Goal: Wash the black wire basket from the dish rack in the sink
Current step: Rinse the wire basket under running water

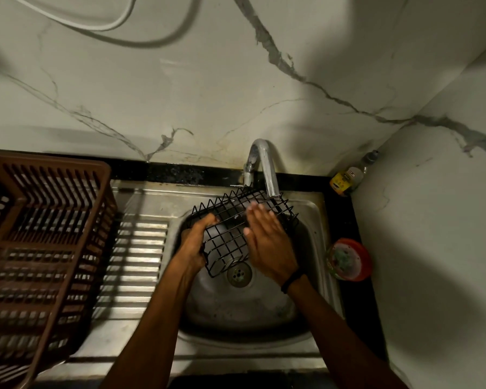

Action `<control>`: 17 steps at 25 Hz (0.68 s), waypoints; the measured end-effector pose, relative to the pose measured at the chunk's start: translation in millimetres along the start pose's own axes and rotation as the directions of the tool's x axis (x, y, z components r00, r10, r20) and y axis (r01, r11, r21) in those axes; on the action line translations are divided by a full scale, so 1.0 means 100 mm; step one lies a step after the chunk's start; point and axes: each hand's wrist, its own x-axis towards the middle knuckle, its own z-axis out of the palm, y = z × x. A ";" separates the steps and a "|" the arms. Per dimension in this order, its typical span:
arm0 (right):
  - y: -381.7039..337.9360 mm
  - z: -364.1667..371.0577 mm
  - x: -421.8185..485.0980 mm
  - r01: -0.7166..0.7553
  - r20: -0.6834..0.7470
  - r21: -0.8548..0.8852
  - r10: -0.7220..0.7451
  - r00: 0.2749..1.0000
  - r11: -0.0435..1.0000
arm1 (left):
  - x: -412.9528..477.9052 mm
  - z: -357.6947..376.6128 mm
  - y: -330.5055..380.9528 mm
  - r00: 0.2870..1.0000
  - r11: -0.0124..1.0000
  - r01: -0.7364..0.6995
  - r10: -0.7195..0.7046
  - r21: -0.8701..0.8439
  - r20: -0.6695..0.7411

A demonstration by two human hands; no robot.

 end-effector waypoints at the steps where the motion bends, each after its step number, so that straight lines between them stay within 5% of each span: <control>1: 0.11 -0.02 0.08 -0.128 -0.041 0.022 0.129 0.991 0.992 | -0.01 -0.02 -0.01 1.000 1.000 0.006 -0.006 -0.024 0.007; 3: 0.08 -0.10 0.15 -0.260 -0.058 0.035 0.261 0.964 0.965 | -0.03 -0.03 -0.01 0.998 0.999 0.032 -0.030 -0.040 0.049; 7: -0.24 -0.06 -0.08 0.132 0.030 -0.071 -0.130 0.991 0.989 | -0.10 -0.04 0.03 0.995 0.997 0.080 -0.079 -0.021 0.055; 11: 0.15 -0.18 0.13 -0.271 -0.070 0.010 0.271 0.960 0.963 | -0.08 -0.05 0.02 0.992 0.992 0.116 -0.113 -0.057 0.053; 15: -0.26 -0.05 -0.05 0.069 0.036 -0.049 -0.067 0.997 0.996 | -0.14 0.03 0.07 0.992 0.992 0.121 -0.120 -0.029 0.039; 17: 0.00 -0.10 0.00 0.009 0.006 -0.040 -0.009 1.000 0.999 | -0.09 0.00 0.06 0.990 0.992 0.126 -0.125 -0.010 0.063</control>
